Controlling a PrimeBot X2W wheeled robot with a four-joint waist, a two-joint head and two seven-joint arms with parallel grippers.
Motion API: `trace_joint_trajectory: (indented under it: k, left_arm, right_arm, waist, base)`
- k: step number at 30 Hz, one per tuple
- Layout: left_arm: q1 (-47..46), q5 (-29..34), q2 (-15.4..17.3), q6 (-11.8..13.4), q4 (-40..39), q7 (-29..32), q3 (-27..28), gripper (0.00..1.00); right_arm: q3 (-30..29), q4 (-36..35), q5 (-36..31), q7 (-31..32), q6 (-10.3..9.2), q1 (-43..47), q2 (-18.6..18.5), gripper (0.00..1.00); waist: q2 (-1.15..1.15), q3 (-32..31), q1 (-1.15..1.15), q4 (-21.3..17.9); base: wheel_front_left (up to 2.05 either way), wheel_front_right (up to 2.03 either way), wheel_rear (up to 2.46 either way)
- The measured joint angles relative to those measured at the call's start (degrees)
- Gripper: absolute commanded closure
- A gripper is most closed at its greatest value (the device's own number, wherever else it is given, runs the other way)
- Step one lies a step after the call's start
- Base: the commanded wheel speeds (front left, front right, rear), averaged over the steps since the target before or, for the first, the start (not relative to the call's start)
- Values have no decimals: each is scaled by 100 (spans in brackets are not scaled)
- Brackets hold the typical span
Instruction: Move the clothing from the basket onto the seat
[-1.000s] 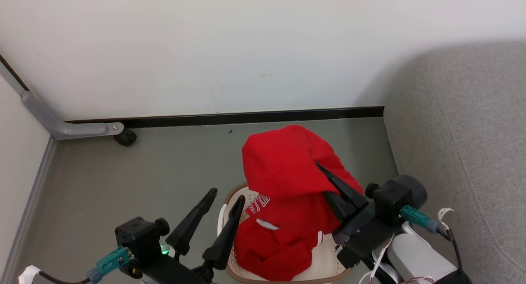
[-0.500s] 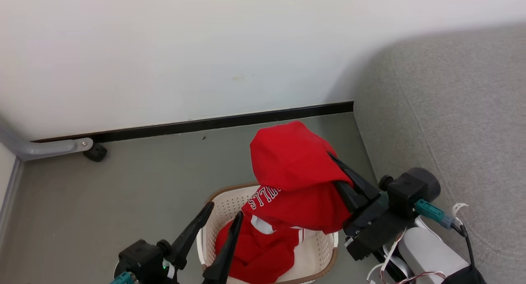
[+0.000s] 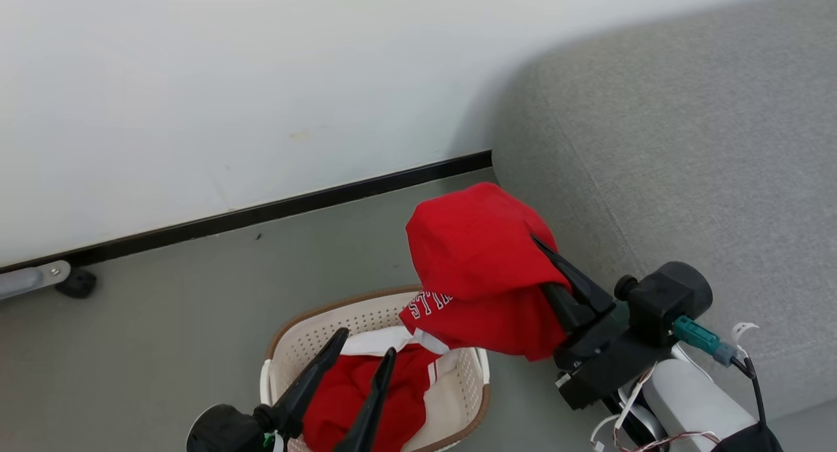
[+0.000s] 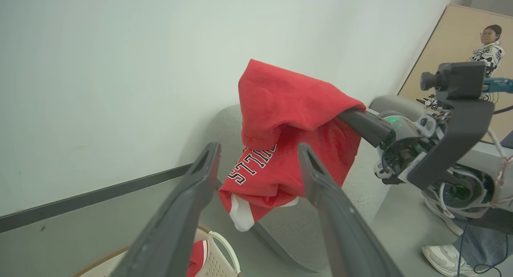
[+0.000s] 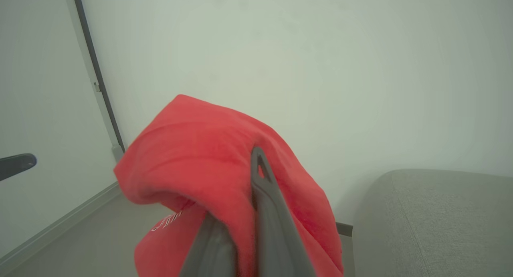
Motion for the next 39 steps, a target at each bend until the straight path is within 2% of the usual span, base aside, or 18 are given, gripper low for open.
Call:
trace_joint_trajectory:
  k: [10, 18, 22, 30, 35, 39]
  left_arm:
    - [33, 111, 16, 3, 42, -152, 56, 0]
    - [64, 208, -69, -5, -23, -154, -78, 0]
    - [-48, 299, -65, -79, -35, -154, -170, 0]
    - [-139, 411, -43, -108, -71, -135, -305, 0]
    - [-160, 427, 10, -154, -130, -80, -352, 0]
    - [-157, 436, 162, -154, -230, -32, -332, 0]
  right_arm:
    - [-225, -166, -15, 0, -11, 104, -91, 100]
    - [-937, -356, 257, 0, -116, 281, -261, 100]
    - [-1385, -371, 410, 0, -188, 222, -463, 100]
    - [-2309, -147, 786, -1, -202, -314, -894, 100]
    - [-2847, 398, 935, -1, -231, -740, -1227, 100]
    - [-3138, 701, 1002, -1, -367, -979, -1324, 100]
  waist:
    - [0, 63, 0, -701]
    - [0, 242, -1, -1114]
    - [0, 426, -1, -1165]
    - [0, 729, 0, -1108]
    - [0, 951, 0, -977]
    - [0, 1158, 0, -854]
  base:
    - [0, 0, 0]
    - [0, 0, 0]
    - [0, 0, 0]
    - [0, 0, 0]
    - [0, 0, 0]
    - [0, 0, 0]
